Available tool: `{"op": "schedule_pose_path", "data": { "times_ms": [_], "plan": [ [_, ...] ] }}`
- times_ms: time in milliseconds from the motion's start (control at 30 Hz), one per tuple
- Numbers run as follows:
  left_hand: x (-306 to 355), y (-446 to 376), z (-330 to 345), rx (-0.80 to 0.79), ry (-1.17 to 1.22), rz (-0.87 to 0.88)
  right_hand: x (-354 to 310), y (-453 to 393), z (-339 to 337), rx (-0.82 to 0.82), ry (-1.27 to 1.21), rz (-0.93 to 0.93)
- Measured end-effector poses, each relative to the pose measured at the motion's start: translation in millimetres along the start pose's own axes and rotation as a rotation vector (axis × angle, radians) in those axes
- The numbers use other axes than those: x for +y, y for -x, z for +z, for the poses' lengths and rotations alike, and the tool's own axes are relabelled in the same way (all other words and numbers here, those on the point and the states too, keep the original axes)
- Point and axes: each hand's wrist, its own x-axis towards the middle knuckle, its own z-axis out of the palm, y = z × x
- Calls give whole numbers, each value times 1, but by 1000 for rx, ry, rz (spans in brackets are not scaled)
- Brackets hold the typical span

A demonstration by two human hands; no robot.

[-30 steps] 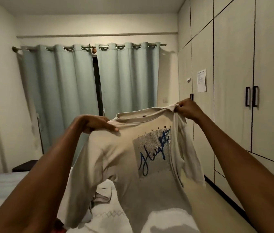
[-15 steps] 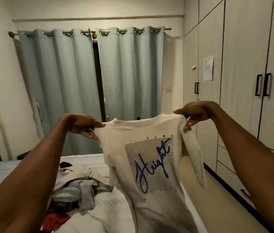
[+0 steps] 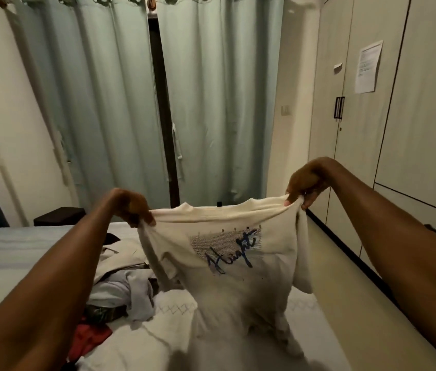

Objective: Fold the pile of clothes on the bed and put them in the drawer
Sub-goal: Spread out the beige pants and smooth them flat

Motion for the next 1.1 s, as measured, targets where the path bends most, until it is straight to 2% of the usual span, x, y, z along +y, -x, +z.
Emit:
{"op": "schedule_pose_path", "data": {
  "times_ms": [67,133,167,233,333,500,633,867,967,1100],
  "plan": [
    [8,-42,1,375,45,65,-20,-39,-7,285,123,12],
    [21,-71,3,749,68,123,-41,-68,-13,756,243,-99],
    [27,-85,2,869,109,148,-52,-81,-19,960,240,-173],
    [39,-104,-5,999,211,184,-69,-95,-31,1220,146,-318],
    [51,-116,-22,1129,270,220,-79,-111,-45,1436,69,-488],
    [51,-107,-18,1206,202,247,-55,-117,-34,1506,94,-552],
    [35,-94,19,1148,255,255,-12,-112,7,1467,86,-552],
    [-13,-39,138,939,350,156,81,-70,145,1320,-58,-388],
    [-38,-17,198,799,537,229,118,-65,208,1273,-120,-333],
    [-92,27,306,635,426,215,185,-36,318,1144,-183,-283]
  ]
}}
